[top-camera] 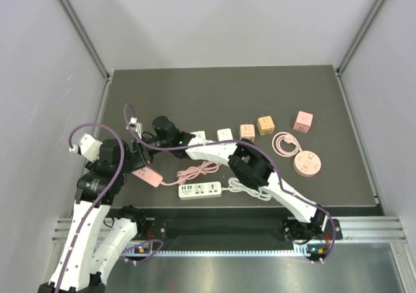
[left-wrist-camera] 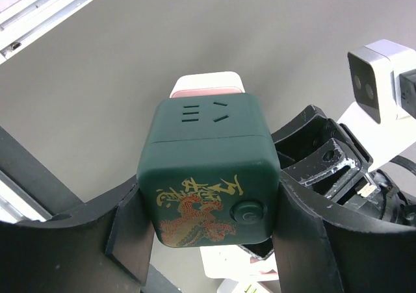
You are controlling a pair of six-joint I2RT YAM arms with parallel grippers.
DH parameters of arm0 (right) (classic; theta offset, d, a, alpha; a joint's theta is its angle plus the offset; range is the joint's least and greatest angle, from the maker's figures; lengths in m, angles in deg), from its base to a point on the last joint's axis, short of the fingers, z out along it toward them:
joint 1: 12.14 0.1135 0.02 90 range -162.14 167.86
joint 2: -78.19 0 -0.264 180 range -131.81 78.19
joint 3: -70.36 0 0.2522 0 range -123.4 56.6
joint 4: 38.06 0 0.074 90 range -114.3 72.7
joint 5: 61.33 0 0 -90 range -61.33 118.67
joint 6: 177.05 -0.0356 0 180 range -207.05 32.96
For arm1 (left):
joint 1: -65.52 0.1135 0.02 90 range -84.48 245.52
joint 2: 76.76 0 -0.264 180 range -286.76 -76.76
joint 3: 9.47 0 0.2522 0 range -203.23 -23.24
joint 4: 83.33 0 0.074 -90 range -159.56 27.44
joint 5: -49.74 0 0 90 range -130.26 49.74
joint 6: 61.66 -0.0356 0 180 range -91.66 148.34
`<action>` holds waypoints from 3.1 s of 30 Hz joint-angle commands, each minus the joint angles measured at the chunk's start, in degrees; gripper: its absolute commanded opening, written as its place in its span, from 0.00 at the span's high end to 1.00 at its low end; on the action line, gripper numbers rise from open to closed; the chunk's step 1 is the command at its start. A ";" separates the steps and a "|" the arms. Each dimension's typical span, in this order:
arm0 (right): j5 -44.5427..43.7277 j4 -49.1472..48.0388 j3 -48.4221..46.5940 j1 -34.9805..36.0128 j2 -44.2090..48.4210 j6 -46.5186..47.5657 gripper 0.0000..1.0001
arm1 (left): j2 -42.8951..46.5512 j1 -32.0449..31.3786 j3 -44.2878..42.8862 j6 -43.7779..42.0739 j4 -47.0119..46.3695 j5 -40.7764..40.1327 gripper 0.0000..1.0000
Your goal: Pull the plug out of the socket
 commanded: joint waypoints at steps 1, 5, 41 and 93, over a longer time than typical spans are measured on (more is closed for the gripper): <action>-21.16 18.01 -1.01 -1.27 -6.37 -1.47 1.00 | 0.84 -1.79 -2.76 0.07 -8.73 13.45 1.00; -21.69 19.34 -3.38 -1.44 -7.69 -1.73 1.00 | 1.36 -1.79 -3.28 0.42 -6.90 11.79 1.00; -14.21 9.84 -6.55 2.77 -10.77 0.37 0.93 | 2.16 -1.79 -22.88 -7.38 8.94 -9.48 1.00; -20.02 12.24 38.34 -39.32 43.18 18.31 0.04 | -27.73 -2.14 0.80 -21.46 -36.37 24.97 1.00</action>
